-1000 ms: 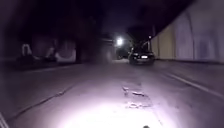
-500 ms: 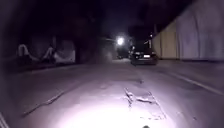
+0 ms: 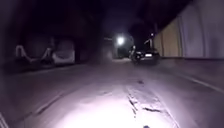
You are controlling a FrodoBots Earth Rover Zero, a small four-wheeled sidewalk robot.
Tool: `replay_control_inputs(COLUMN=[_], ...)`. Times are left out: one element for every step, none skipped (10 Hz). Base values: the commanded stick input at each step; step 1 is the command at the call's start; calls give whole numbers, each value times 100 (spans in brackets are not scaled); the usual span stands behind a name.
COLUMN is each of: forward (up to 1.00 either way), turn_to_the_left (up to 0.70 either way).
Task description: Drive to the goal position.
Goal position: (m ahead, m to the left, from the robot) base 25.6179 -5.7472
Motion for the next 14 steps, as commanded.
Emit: replay_control_inputs(forward=[70, 70, 70, 70, 70, 70, 70, 70, 70, 70, 70, 70, 70, 70], turn_to_the_left=[0, 0, 0, 0, 0, 0, 0, 0, 0, 0, 0, 0, 0, 0])
